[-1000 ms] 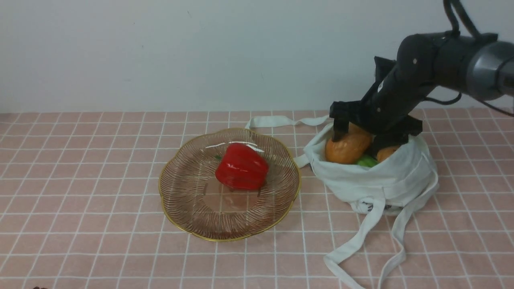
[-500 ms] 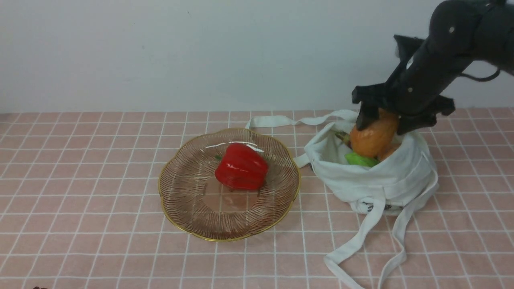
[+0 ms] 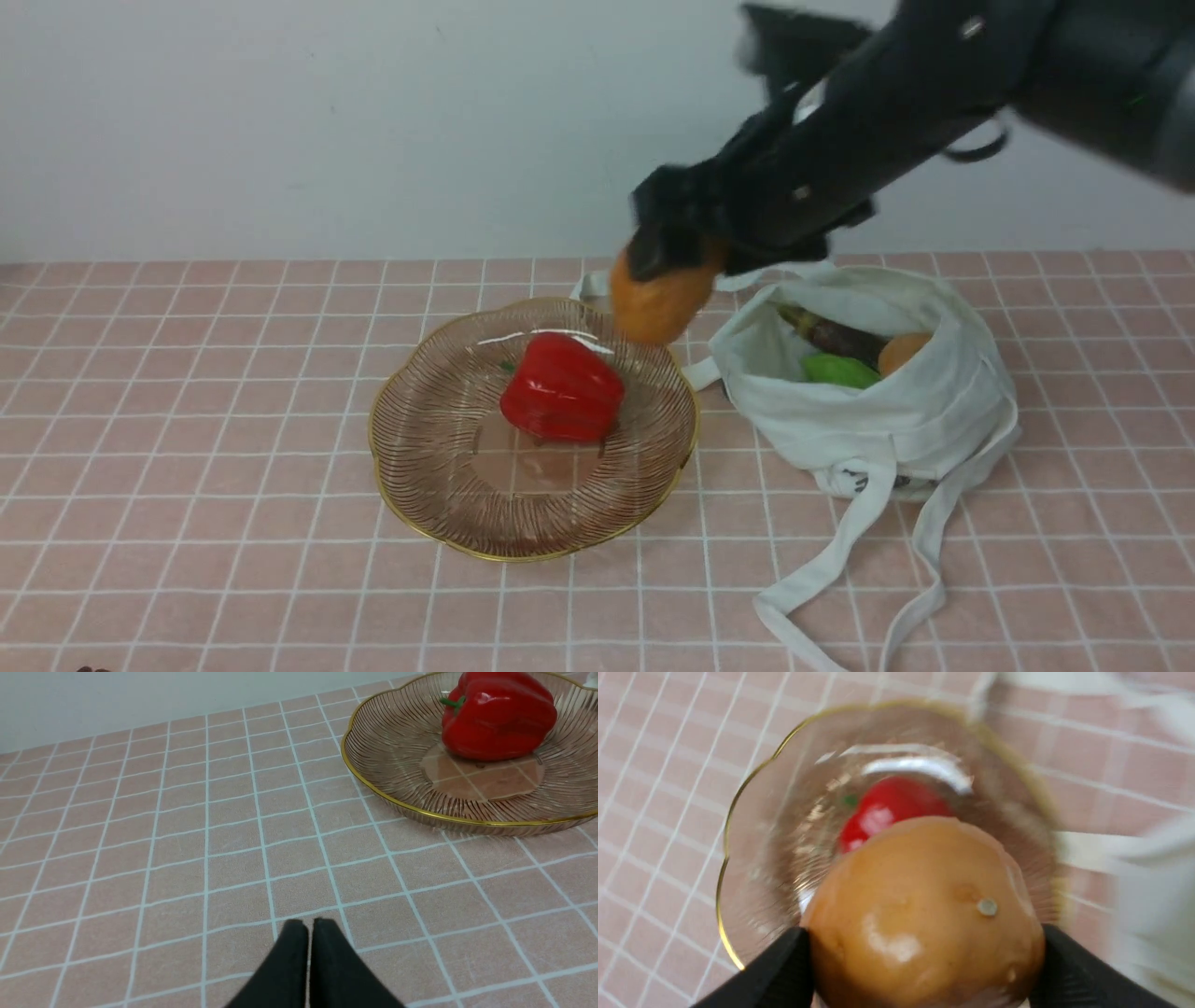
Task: Take vegetables from bag on pink coffee tablecloth place on plate.
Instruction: 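Take the potato out of the bag and place it in the dish with the right gripper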
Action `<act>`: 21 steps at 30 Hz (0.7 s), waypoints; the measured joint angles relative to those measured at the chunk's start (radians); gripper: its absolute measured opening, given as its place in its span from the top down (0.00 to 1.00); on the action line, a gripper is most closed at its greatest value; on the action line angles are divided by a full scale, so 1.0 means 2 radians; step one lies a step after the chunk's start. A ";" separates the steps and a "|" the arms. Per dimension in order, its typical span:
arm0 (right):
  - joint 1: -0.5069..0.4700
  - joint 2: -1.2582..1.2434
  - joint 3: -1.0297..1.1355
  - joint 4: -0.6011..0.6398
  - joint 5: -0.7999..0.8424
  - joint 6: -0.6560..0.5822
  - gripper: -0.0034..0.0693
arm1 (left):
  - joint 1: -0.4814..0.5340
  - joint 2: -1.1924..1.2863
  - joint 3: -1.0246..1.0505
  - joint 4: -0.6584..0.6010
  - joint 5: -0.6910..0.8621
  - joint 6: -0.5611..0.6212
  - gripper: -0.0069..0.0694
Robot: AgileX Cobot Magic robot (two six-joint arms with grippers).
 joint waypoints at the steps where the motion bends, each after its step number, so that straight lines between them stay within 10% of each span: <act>1: 0.015 0.014 0.001 -0.005 -0.009 -0.003 0.22 | 0.000 0.000 0.000 0.000 0.000 0.000 0.92; 10: 0.068 0.095 0.001 -0.093 -0.045 -0.003 0.22 | 0.000 0.000 0.000 0.000 0.000 0.000 0.92; 14: 0.068 0.092 -0.001 -0.134 -0.045 0.027 0.07 | 0.000 0.000 0.000 0.000 0.000 0.000 0.92; 21: 0.068 0.072 -0.078 -0.238 0.077 0.086 0.00 | 0.000 0.000 0.000 0.000 0.000 0.000 0.92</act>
